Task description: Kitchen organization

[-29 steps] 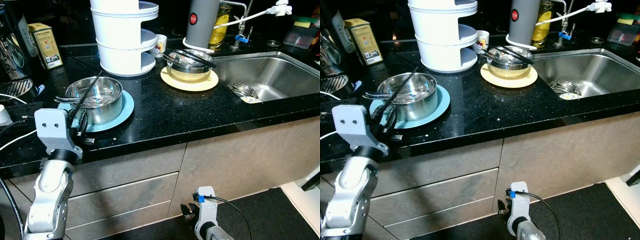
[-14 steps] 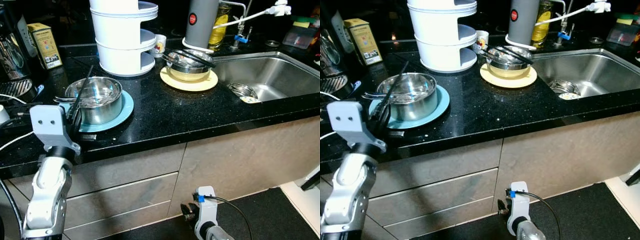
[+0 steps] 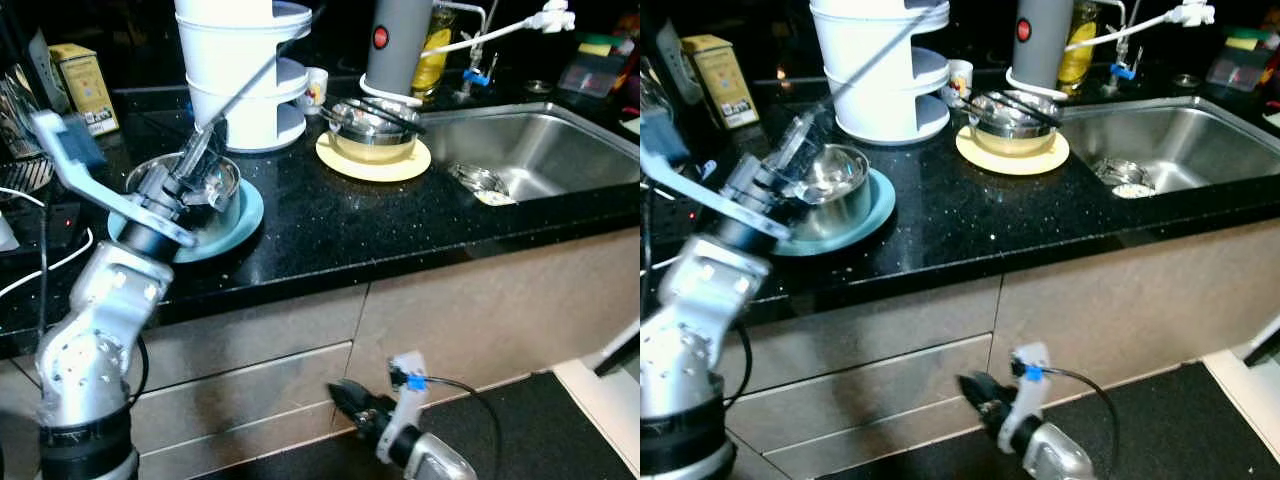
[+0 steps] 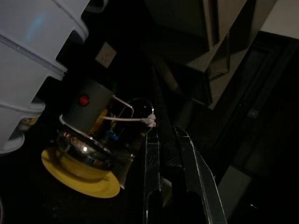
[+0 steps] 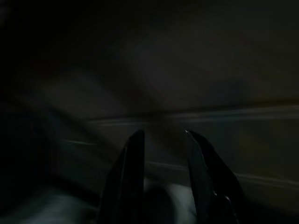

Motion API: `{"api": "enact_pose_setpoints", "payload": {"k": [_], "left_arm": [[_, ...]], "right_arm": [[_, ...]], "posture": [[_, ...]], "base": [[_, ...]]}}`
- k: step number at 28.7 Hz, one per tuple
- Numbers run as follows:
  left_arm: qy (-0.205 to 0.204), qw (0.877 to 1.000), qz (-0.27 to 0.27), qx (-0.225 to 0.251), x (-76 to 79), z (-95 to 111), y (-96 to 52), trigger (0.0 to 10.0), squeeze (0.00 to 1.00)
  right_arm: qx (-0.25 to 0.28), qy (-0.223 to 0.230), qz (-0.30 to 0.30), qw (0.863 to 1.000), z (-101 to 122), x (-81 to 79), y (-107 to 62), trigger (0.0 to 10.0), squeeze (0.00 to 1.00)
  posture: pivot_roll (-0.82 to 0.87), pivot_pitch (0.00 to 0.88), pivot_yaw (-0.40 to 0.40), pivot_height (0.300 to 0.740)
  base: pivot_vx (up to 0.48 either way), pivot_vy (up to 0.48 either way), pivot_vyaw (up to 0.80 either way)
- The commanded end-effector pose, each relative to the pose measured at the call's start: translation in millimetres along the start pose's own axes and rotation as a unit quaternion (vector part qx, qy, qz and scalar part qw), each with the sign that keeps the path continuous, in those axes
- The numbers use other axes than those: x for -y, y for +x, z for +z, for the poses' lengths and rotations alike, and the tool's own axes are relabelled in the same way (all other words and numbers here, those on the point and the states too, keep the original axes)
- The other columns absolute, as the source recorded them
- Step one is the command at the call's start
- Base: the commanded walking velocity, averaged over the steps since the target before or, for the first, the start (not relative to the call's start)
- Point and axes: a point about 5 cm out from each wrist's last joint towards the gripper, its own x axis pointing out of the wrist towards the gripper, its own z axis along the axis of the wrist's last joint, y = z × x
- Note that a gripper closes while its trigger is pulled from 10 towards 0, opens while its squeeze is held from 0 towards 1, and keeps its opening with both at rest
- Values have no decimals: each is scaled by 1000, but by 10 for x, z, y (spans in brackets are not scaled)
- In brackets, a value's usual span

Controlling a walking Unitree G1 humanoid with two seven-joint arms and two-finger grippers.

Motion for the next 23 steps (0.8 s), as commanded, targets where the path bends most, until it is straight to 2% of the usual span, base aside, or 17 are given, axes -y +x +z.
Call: {"api": "enact_pose_setpoints", "payload": {"k": [1,3,4,5,7,8,9,10,12,13,14,15,16,17,19,21,23], "left_arm": [[2,1000,8,-9,-38,2,-32,0,0],[7,999,23,-29,-85,-25,-60,0,0],[7,999,23,-29,-85,-25,-60,0,0],[5,999,27,-39,-86,-47,-66,0,0],[0,998,29,-50,-79,-75,-72,0,0],[0,998,29,-50,-79,-75,-72,0,0],[-3,998,29,-54,-75,-85,-74,0,0],[-3,998,29,-54,-75,-85,-74,0,0],[-2,997,30,-74,-73,-130,-79,0,0],[3,996,28,-87,-66,-164,-80,0,0],[3,996,28,-87,-66,-164,-80,0,0],[4,995,26,-100,-57,-201,-80,0,0],[4,995,26,-100,-57,-201,-80,0,0],[5,994,22,-110,-42,-237,-81,0,0],[3,992,19,-126,-20,-317,-89,0,0],[3,992,19,-126,-20,-317,-89,0,0],[1,991,19,-130,-15,-345,-95,0,0]], "right_arm": [[12,16,38,999,97,-86,7,10000,0],[67,52,113,990,436,-293,14,10000,0],[67,52,113,990,436,-293,14,10000,0],[108,72,164,978,701,-429,18,10000,0],[158,93,236,954,1054,-631,1,10000,0],[158,93,236,954,1054,-631,1,10000,0],[182,99,259,943,1196,-698,-1,10000,0],[182,99,259,943,1196,-698,-1,10000,0],[247,88,278,924,1539,-811,43,10000,0],[283,71,253,922,1708,-822,105,10000,0],[283,71,253,922,1708,-822,105,10000,0],[307,62,209,926,1851,-804,174,10000,0],[307,62,209,926,1851,-804,174,10000,0],[328,59,152,931,1978,-753,251,10000,0],[347,77,91,930,2165,-705,327,10000,0],[347,77,91,930,2165,-705,327,10000,0],[354,98,72,927,2221,-679,338,10000,0]], "posture": [[-69,136,-31,740],[-70,136,-31,740],[-70,136,-31,740],[-71,137,-30,740],[-71,137,-30,740],[-71,137,-30,740],[-71,137,-30,740],[-71,137,-30,740],[-71,137,-30,740],[-71,137,-30,740],[-71,137,-30,740],[-66,138,-32,740],[-66,138,-32,740],[-68,139,-31,740],[-70,142,-30,740],[-70,142,-30,740],[-70,143,-30,740]], "base": [[0,0,0],[0,0,0],[0,0,0],[0,0,0],[0,0,0],[0,0,0],[0,0,0],[0,0,0],[0,0,0],[0,0,0],[0,0,0],[0,0,0],[0,0,0],[0,0,0],[0,0,0],[0,0,0],[0,0,0]]}}
